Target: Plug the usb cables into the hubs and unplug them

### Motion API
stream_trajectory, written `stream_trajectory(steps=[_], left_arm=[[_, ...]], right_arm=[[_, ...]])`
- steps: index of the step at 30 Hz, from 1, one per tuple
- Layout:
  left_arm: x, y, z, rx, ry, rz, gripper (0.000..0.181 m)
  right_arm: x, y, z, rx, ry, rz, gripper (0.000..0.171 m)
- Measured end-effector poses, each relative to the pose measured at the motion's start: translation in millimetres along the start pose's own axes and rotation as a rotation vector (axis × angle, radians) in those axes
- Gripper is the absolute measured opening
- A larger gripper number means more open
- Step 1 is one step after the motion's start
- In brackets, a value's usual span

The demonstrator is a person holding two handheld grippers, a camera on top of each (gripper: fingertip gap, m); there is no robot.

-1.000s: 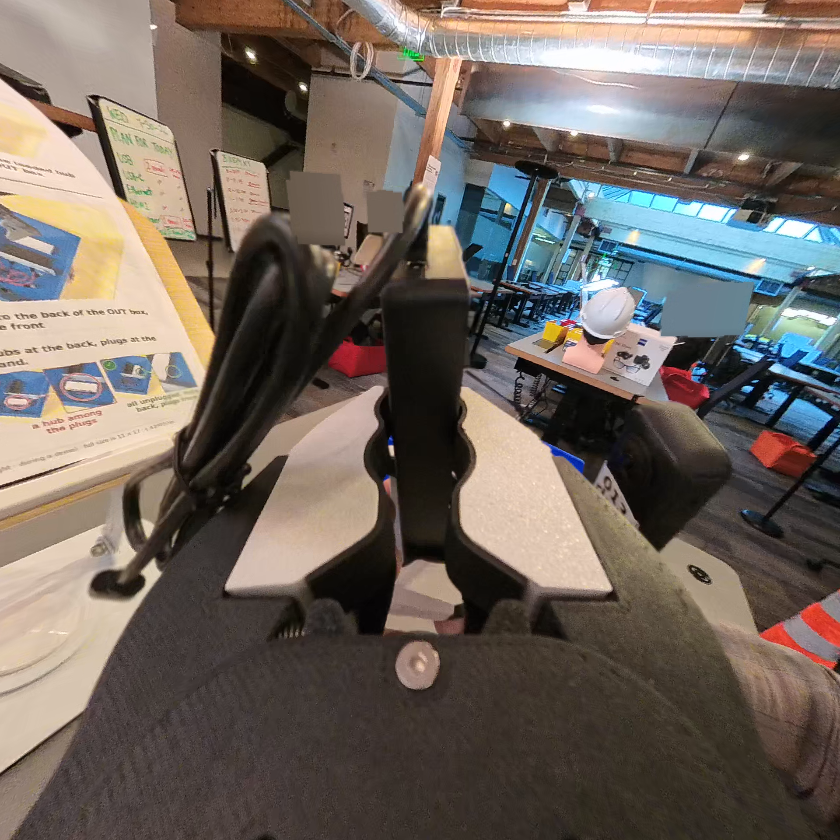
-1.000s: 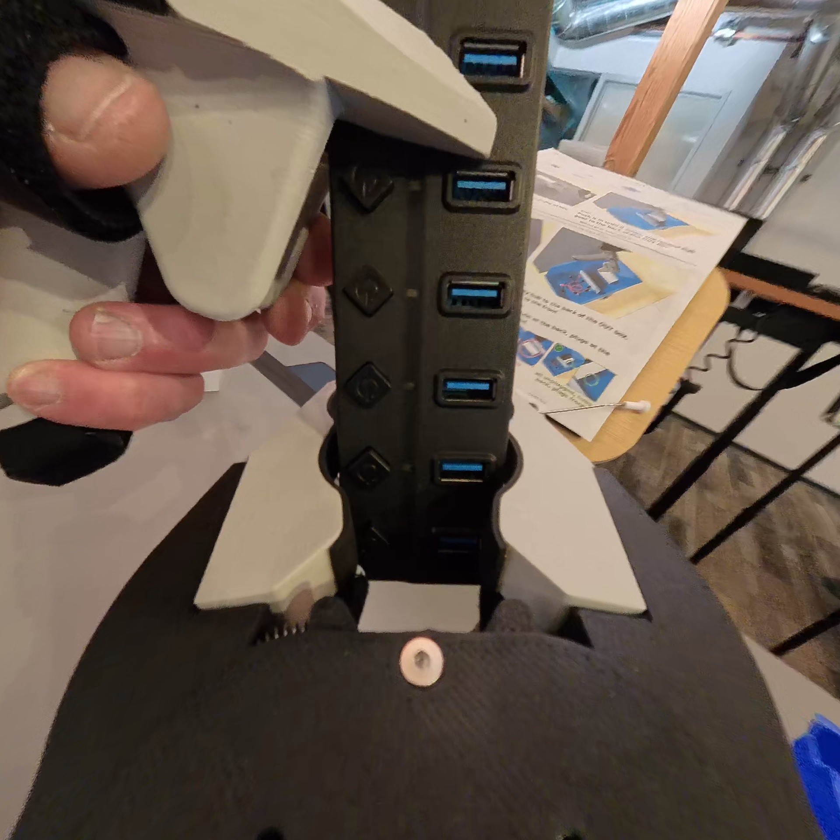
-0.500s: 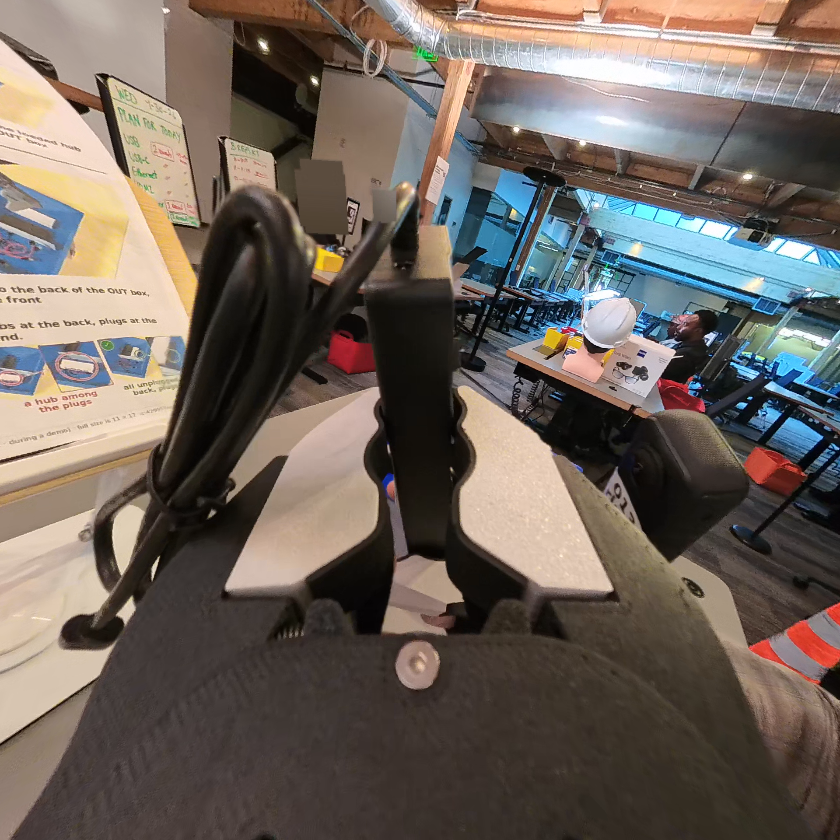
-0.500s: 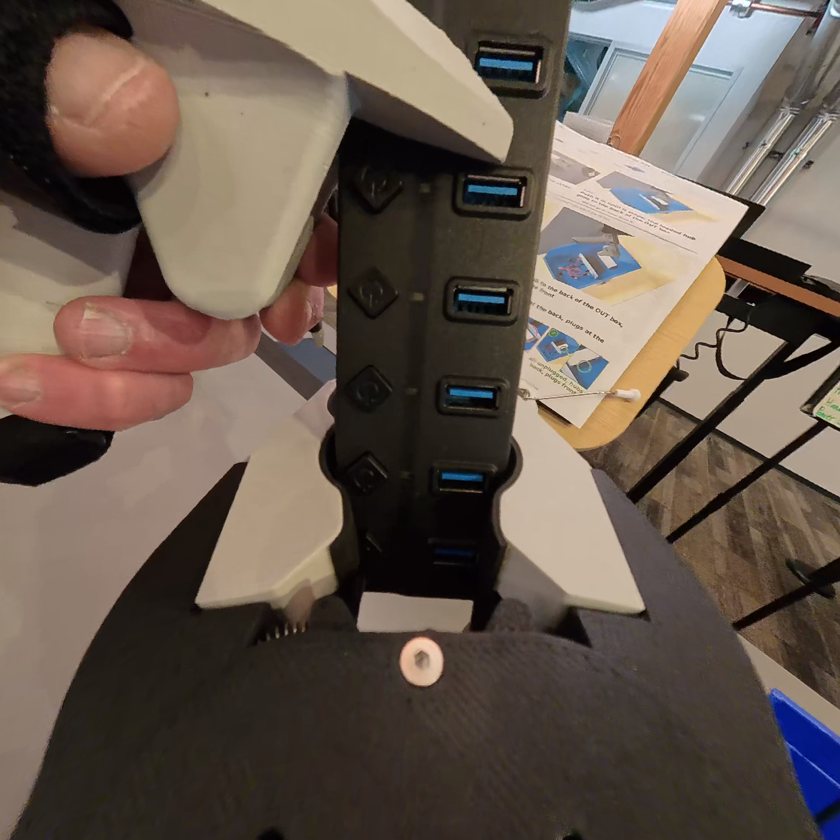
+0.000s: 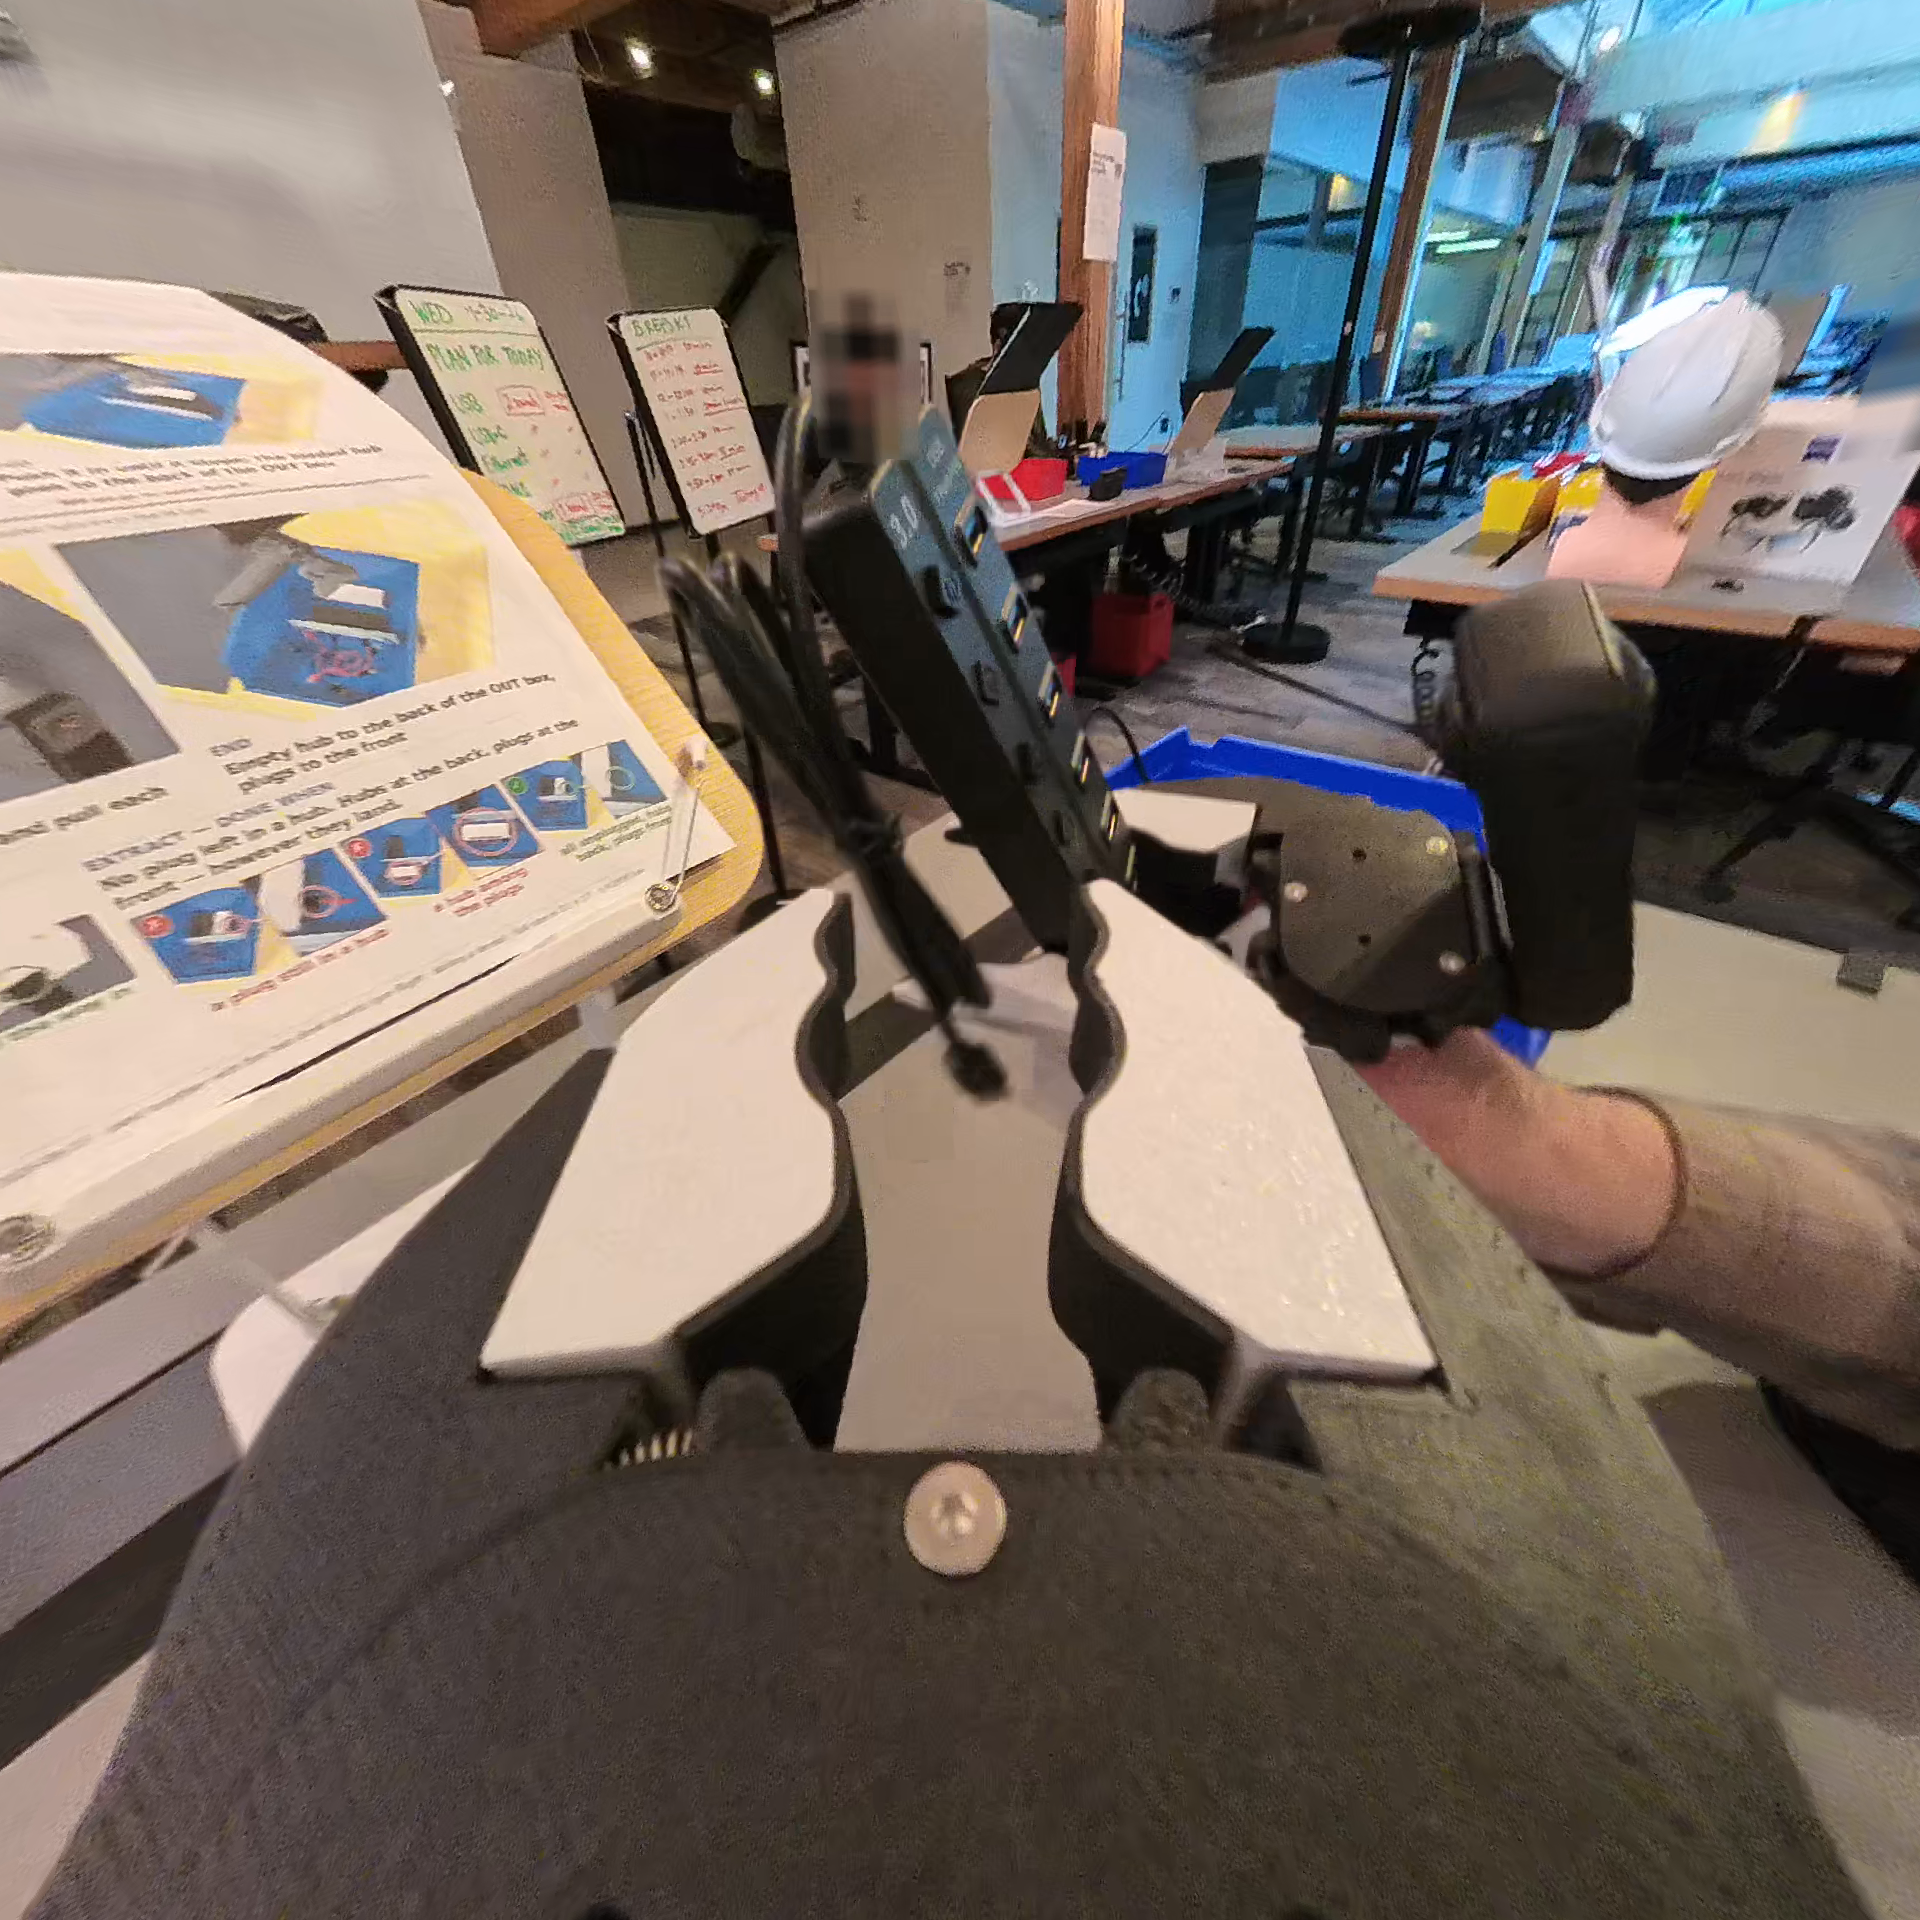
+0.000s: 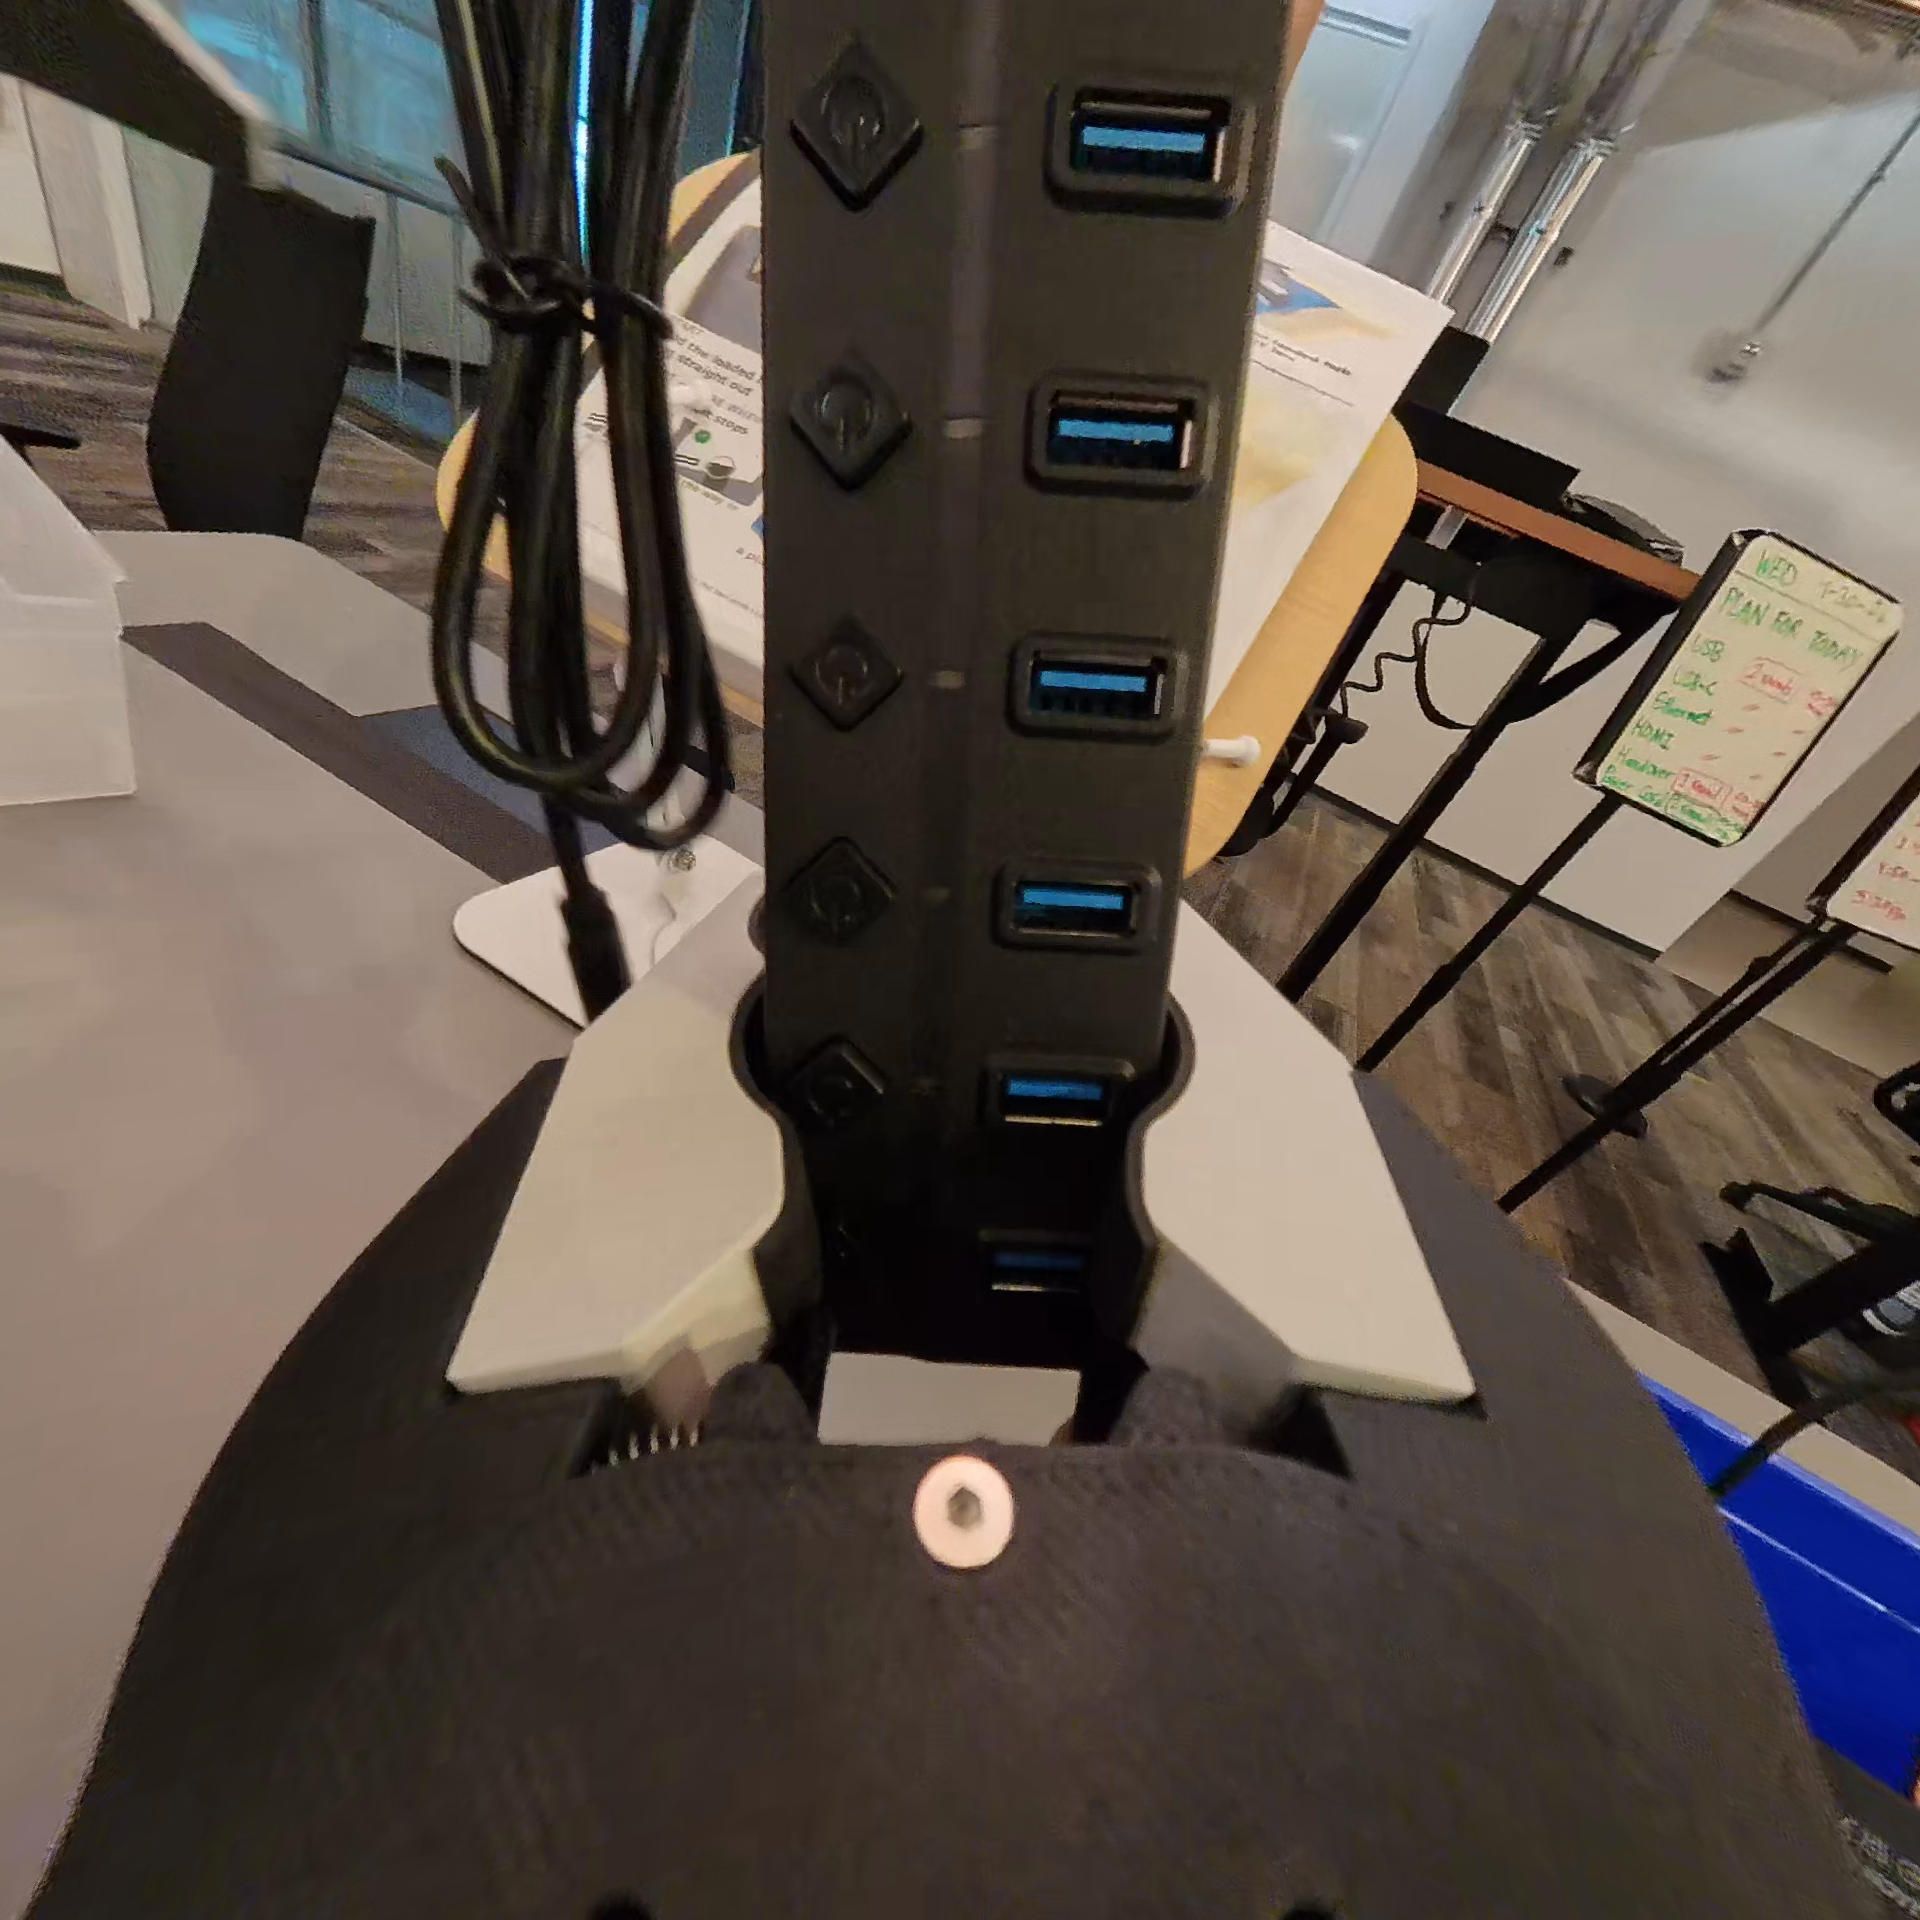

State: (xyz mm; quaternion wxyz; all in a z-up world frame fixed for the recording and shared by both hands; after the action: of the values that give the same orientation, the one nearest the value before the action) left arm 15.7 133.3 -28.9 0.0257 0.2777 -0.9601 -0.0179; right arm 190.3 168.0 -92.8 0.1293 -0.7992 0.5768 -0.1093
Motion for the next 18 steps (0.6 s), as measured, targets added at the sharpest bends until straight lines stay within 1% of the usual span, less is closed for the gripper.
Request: stream_trajectory(steps=[5,9,13,15,18], left_arm=[[29,-3,4,-0.136,0.056,-0.014,0.041],[63,8,0,-0.213,0.117,-0.027,0.042],[112,35,-12,-0.263,0.176,-0.086,0.042],[139,52,-17,-0.308,0.202,-0.144,0.040],[174,77,-14,-0.389,0.323,-0.200,0.039]], right_arm=[[0,-2,2,-0.001,-0.001,0.003,0.062],[-1,-1,3,-0.006,0.002,-0.004,0.062],[-2,-1,7,-0.016,0.008,-0.015,0.062],[-3,-1,8,-0.018,0.012,-0.023,0.062],[-4,0,10,-0.019,0.017,-0.033,0.062]])
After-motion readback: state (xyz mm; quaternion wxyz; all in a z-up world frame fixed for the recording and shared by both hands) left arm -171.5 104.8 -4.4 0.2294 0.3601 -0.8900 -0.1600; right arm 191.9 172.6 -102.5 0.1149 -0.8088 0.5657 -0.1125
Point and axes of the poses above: each gripper's, where its closed fingertips meet, x back along the fingers, z out of its underside, y = z × x across the jaws, the point moved 9 cm from there along x, back along the fingers, and after that the axes turned 1 degree about -y, right-handed, at the moved point
